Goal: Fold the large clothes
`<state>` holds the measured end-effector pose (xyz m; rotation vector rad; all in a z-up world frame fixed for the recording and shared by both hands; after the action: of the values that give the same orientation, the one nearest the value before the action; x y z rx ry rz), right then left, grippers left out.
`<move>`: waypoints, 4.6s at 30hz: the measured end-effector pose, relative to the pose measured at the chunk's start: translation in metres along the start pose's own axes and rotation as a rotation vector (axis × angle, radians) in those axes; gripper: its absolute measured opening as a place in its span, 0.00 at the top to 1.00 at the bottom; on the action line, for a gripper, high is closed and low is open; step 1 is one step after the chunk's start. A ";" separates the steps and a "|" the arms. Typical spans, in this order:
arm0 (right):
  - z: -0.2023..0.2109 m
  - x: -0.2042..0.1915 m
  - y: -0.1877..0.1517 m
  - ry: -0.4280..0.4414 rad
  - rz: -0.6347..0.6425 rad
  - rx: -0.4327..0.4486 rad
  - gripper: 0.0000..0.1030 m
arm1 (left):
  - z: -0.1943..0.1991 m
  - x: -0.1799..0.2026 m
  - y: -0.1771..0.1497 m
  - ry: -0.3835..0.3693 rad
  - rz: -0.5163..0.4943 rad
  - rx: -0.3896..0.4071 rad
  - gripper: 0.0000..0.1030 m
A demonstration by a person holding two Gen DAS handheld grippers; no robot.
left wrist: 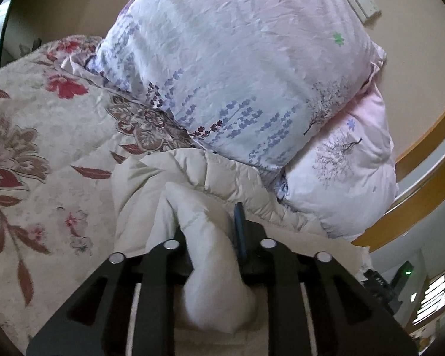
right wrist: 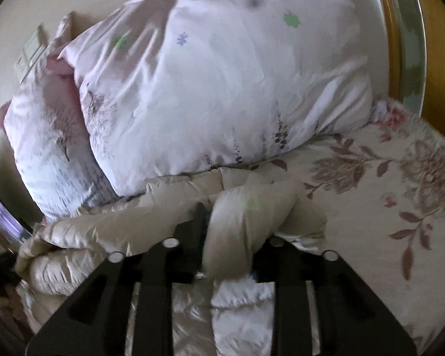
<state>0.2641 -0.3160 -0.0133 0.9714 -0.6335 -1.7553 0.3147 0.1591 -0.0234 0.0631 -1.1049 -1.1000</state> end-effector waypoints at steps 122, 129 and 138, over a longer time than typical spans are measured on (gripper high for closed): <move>0.096 0.023 -0.126 0.423 -0.310 -0.228 0.80 | 0.127 -0.065 -0.107 -0.037 0.388 0.178 0.83; 0.114 -0.003 -0.173 0.372 -0.086 -0.332 0.70 | 0.166 -0.089 -0.126 0.004 0.421 0.226 0.83; 0.142 0.023 -0.129 -0.070 -0.005 -0.113 0.29 | 0.163 -0.090 -0.128 0.028 0.358 0.241 0.53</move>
<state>0.0751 -0.2924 -0.0443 0.8373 -0.5698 -1.8160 0.1071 0.2342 -0.0704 0.0669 -1.1664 -0.6431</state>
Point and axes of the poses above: each gripper's, at about its wrist camera, not at the fingertips, and z roughly against the way its jaws point, x to its right, y to its top, the point moved 6 cm from there along -z, roughly the way its jaws point, and after that the axes turned 2 degrees about -y, right-handed, at the moved point
